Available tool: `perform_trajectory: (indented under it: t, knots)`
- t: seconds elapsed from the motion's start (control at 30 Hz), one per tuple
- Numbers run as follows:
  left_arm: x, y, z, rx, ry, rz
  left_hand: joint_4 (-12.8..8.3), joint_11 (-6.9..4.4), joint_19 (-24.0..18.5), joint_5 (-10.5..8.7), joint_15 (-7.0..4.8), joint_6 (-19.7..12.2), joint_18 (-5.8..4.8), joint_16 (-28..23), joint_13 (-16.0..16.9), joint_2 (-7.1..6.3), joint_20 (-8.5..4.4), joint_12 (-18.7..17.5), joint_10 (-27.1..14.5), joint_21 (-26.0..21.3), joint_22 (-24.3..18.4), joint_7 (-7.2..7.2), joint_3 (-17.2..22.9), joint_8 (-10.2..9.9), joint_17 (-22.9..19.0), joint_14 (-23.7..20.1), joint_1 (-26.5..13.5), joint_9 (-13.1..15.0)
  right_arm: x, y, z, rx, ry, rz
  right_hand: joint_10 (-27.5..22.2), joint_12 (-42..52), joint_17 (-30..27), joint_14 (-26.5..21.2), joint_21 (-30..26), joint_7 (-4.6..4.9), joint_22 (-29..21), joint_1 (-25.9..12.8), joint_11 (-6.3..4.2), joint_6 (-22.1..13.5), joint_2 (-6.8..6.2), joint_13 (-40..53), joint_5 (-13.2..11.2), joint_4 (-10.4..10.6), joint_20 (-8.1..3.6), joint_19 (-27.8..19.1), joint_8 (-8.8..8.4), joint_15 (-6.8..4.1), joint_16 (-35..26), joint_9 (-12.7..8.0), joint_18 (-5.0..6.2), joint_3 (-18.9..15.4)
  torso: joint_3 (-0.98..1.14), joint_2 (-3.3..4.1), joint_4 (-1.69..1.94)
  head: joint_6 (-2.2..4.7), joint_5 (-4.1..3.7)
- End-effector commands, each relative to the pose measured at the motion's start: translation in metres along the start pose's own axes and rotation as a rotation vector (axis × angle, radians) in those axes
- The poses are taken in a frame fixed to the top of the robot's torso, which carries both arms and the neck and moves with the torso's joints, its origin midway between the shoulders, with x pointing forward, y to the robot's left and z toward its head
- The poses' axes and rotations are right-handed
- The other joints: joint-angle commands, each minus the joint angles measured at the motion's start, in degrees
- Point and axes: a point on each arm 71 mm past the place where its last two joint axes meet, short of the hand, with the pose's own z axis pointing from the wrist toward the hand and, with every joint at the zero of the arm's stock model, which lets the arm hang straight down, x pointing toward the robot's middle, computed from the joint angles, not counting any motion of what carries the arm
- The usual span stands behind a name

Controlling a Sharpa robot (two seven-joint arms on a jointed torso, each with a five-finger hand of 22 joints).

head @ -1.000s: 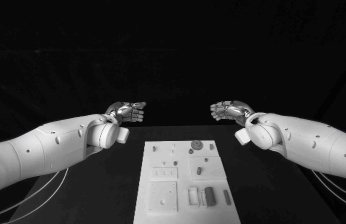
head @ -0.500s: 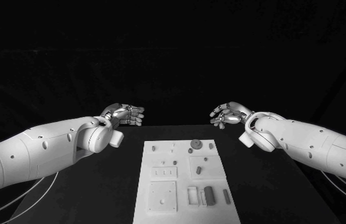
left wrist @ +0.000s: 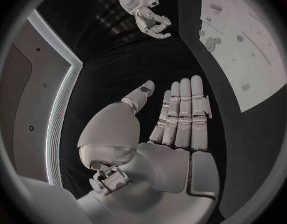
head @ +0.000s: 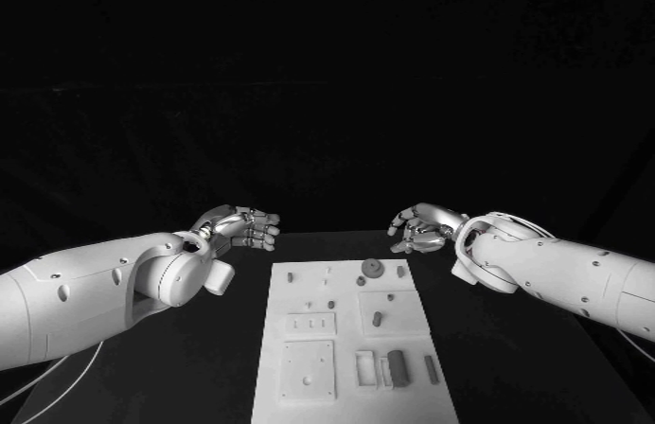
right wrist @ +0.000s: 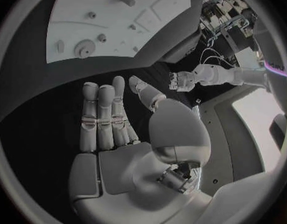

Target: Assemble the parts on the task board

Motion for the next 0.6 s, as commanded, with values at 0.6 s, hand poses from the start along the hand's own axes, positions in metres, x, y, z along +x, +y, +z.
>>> perform_trajectory:
  t: [0.6]
  knots:
    - [0.017,-0.009,-0.01,0.019,0.052,0.005,-0.54,0.3,0.69,0.03,-0.3,0.43,-0.53,-0.15,0.29,-0.95,-1.07,-1.31,0.39,0.6,0.59,0.5,-0.3,-1.47,1.75,0.95,-0.93,0.1,0.024,0.039,0.02,0.015,0.003,-0.328,-1.38,36.5,20.47,8.35,15.14,-0.38,1.1,-1.42,0.17,2.1,-0.44,29.67,0.25,0.25,-4.09,3.21,-4.08,-0.14,26.7,3.24,1.81,0.39,1.01,4.29,1.41,0.09,-0.56]
